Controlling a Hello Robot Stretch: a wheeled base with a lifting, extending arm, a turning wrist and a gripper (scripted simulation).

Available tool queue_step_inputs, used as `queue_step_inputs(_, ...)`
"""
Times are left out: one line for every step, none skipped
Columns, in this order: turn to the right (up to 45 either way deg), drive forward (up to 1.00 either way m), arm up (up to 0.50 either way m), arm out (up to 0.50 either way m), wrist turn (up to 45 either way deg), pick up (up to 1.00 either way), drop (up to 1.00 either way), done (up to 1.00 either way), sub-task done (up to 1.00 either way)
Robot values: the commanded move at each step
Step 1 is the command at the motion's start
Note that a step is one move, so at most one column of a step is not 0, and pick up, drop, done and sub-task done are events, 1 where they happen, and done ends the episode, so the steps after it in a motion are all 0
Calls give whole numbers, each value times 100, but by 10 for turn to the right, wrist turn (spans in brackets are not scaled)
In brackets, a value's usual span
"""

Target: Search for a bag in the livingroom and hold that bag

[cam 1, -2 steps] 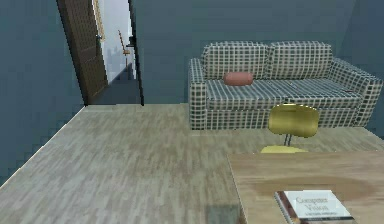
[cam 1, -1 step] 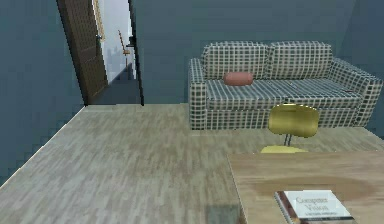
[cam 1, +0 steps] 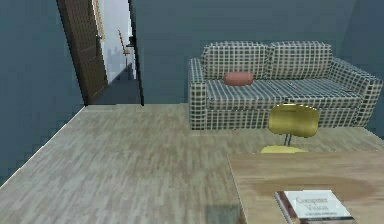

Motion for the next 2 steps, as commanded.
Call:
queue_step_inputs(0,0,0,0,0,100,0,0,0)
queue_step_inputs(0,0,0,0,0,0,0,100,0)
